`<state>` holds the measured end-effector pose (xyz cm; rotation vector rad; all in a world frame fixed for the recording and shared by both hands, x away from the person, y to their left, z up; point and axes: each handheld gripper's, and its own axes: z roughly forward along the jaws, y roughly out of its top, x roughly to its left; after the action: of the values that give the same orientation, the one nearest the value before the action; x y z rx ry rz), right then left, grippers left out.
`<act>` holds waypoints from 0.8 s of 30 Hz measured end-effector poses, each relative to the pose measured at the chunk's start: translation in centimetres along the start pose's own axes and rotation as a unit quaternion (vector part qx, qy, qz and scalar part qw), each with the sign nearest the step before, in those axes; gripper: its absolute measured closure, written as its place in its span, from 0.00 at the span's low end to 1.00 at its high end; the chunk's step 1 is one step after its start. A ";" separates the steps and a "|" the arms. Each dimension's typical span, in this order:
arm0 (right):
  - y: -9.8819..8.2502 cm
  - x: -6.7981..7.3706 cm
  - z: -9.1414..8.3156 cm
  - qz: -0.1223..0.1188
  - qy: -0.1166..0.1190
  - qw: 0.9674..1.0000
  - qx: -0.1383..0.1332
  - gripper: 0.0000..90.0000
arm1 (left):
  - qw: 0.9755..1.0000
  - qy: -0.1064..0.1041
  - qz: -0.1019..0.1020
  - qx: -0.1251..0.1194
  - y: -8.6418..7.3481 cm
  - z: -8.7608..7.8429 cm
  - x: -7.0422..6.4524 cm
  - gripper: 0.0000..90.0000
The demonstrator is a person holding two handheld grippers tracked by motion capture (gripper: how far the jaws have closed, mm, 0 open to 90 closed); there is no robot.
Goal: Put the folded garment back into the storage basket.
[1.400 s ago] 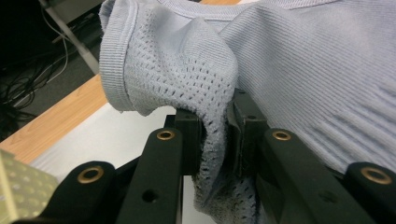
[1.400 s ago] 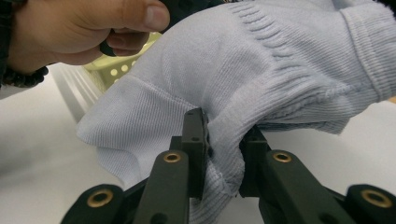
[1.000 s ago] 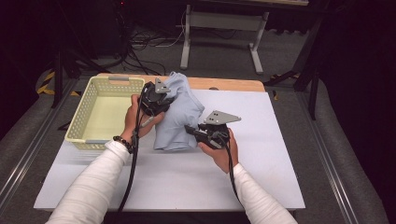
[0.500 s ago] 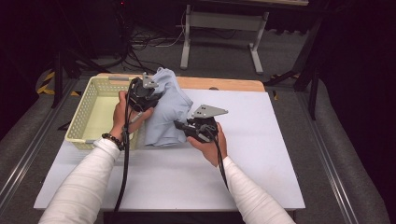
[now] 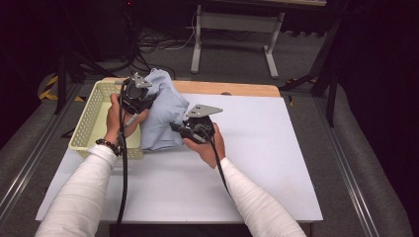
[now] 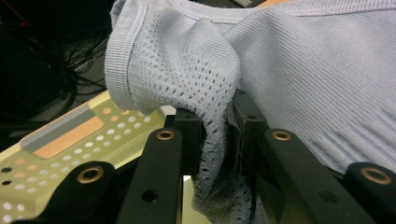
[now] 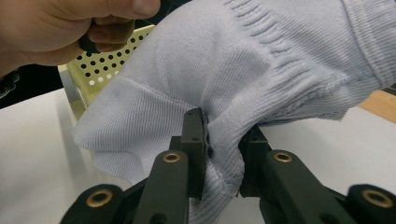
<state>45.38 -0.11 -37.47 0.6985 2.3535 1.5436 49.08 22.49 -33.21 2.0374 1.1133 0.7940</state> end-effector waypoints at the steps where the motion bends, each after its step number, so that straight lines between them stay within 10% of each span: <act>1: 0.1 0.0 0.2 0.001 0.001 1.000 0.000 0.86 | 1.000 0.001 -0.003 -0.001 -0.1 0.0 0.3 0.84; 24: 1.7 1.4 3.9 0.009 0.023 1.000 -0.002 0.85 | 0.999 0.025 -0.027 0.005 -0.5 -1.4 3.6 0.84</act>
<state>46.39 4.22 -37.46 0.6920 2.3834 1.5876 49.43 26.21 -32.12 1.9960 1.1971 0.8179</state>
